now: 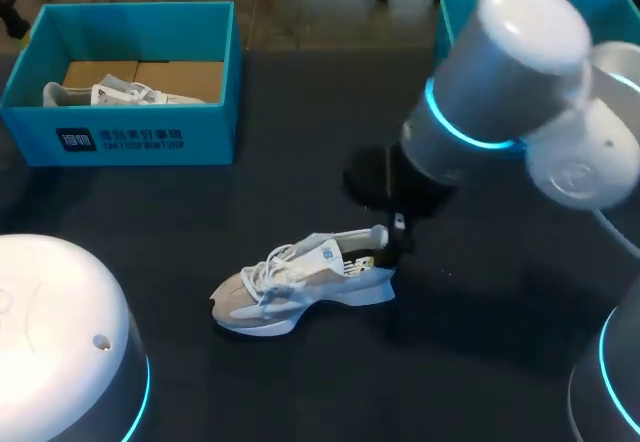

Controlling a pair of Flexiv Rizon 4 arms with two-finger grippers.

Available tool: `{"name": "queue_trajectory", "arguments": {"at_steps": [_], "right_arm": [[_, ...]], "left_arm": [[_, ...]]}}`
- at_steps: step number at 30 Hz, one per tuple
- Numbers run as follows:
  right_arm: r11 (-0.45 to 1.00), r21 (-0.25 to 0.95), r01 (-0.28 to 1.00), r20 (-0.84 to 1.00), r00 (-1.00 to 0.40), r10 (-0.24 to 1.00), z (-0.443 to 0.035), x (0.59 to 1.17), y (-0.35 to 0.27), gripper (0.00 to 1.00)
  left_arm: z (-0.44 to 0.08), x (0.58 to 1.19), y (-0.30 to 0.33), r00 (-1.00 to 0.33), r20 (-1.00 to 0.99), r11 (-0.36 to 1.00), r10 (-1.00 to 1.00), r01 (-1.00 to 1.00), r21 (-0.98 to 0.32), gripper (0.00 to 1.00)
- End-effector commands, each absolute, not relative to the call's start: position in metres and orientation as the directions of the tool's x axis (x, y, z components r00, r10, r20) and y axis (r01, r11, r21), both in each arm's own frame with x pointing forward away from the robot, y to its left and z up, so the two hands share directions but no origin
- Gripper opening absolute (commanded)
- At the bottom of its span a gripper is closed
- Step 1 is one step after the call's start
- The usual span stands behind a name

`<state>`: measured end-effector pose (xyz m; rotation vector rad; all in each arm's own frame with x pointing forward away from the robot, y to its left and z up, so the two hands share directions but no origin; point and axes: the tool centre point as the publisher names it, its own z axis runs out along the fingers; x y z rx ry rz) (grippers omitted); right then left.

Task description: Take the shoe out of the shoebox, open the shoe tongue, remove and reinsert the insole, then place the shoe into the shoebox

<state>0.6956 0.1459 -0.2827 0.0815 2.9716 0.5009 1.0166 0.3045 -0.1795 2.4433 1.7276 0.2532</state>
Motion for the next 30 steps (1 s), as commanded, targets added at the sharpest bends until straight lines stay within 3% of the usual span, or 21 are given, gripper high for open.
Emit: {"name": "queue_trajectory", "arguments": {"at_steps": [1, 8, 30], "right_arm": [[0.785, 0.619, -0.042, -0.165, -0.983, 0.077, -0.295, 0.683, 0.091, 1.0], [0.751, 0.648, -0.13, -0.145, -0.988, -0.046, -0.301, 0.69, 0.074, 1.0], [0.591, 0.774, -0.228, -0.191, -0.974, -0.125, -0.349, 0.722, 0.04, 1.0]], "left_arm": [[-0.179, 1.016, 0.305, 0.327, 0.059, -0.332, 0.943, 0.92, 0.209, 1.0], [-0.179, 1.016, 0.305, 0.327, 0.059, -0.332, 0.943, 0.92, 0.209, 1.0], [-0.179, 1.016, 0.305, 0.327, 0.059, -0.332, 0.943, 0.92, 0.209, 1.0]]}}
